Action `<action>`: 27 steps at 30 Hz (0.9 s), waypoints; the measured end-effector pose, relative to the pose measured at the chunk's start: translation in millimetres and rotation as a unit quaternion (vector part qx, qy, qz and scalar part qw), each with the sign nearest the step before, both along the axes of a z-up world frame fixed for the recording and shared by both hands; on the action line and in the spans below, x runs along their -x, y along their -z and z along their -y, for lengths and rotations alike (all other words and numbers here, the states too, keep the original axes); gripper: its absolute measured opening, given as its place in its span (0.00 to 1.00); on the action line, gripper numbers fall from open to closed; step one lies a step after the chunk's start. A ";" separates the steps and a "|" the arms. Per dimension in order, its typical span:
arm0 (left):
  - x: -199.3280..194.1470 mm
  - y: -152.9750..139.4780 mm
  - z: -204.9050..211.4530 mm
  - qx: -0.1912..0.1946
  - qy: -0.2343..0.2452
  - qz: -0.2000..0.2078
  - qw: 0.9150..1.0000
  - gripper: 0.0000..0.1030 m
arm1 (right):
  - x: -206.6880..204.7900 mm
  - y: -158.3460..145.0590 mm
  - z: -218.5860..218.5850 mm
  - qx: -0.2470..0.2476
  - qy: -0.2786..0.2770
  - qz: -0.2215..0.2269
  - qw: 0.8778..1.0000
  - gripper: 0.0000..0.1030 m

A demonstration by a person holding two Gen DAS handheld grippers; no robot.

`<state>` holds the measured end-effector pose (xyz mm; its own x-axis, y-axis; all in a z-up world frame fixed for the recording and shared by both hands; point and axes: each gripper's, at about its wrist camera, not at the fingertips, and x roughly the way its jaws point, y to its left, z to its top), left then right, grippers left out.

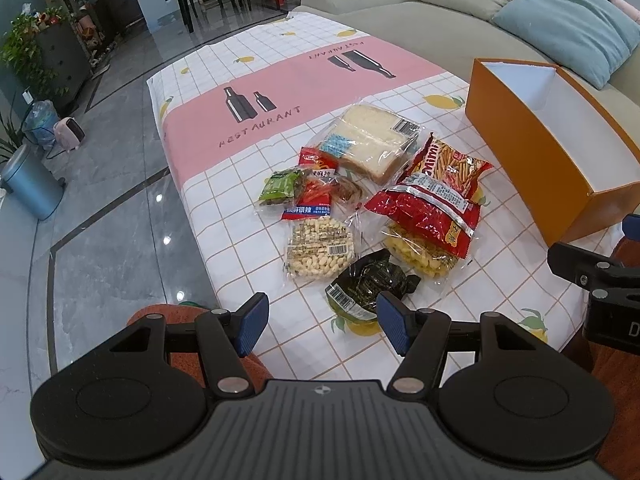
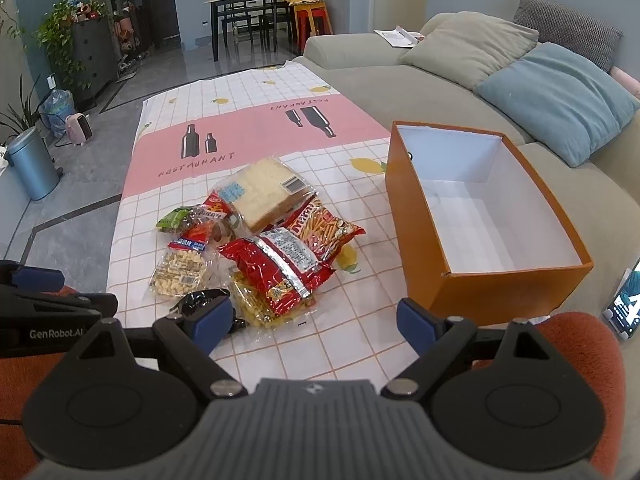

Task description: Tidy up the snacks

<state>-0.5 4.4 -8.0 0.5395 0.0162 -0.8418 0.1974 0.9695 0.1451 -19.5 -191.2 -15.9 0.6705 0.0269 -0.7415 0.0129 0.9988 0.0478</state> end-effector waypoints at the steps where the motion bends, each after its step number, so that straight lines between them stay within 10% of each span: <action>1: 0.2 0.4 0.4 0.000 0.000 0.000 1.000 0.72 | -0.3 0.5 -0.3 0.000 0.000 0.000 1.000 0.85; 27: 0.9 -0.2 1.4 0.002 0.000 -0.002 1.000 0.72 | -1.7 4.2 -1.1 0.002 -0.001 -0.006 1.000 0.85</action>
